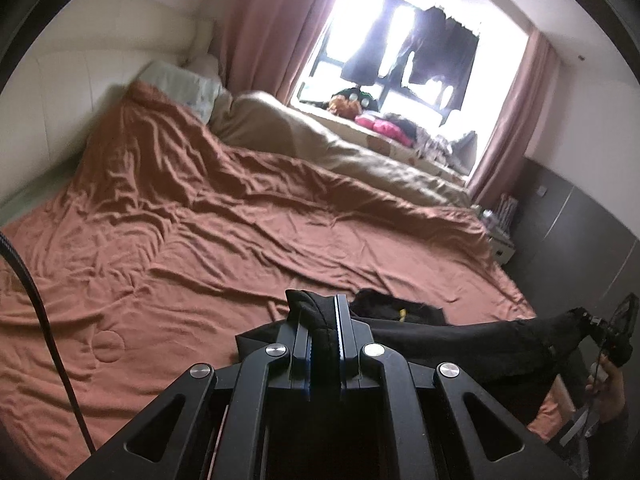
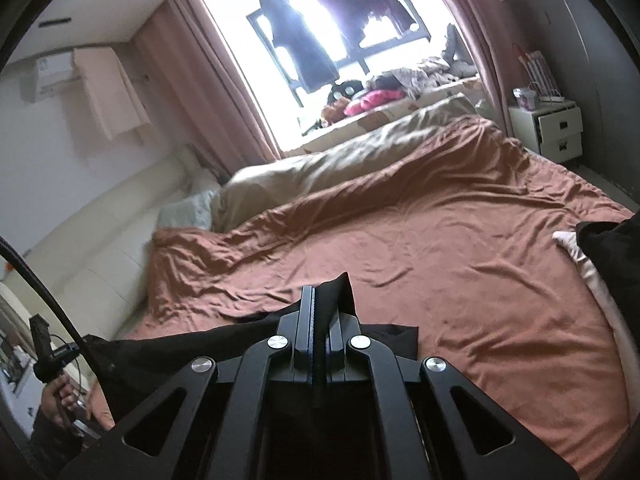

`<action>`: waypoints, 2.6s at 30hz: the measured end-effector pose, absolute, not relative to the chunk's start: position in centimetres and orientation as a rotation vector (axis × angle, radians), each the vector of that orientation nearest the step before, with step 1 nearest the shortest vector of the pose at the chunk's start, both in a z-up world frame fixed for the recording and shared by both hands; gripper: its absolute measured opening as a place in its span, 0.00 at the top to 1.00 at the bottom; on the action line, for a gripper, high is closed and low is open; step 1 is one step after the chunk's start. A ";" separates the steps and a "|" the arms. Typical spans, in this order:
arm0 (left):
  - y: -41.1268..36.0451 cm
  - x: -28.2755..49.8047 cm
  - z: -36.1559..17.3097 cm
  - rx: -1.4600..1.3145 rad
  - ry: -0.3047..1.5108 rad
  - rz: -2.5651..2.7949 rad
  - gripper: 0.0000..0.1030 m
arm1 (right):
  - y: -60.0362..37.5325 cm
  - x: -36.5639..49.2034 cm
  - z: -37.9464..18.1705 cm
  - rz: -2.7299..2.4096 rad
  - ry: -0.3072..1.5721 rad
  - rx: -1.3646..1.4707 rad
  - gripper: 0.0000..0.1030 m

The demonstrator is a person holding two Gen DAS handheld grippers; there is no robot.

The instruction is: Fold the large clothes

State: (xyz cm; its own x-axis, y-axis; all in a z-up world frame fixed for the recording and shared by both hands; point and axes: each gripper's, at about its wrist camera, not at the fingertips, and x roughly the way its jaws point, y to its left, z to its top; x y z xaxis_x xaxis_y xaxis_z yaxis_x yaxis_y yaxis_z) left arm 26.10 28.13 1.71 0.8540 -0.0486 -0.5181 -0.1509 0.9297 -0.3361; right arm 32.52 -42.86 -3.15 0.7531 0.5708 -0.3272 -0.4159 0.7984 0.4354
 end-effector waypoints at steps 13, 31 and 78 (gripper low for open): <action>30.6 37.2 -7.7 -0.387 0.754 0.089 0.91 | -38.0 42.6 -7.0 0.476 0.652 0.337 0.99; 32.8 38.1 -9.8 -0.419 0.808 0.143 0.19 | -35.0 44.7 -4.4 0.441 0.722 0.230 0.02; 29.9 45.2 -11.4 -0.230 0.887 -0.025 0.88 | -30.7 51.5 -4.8 0.436 0.724 0.126 0.99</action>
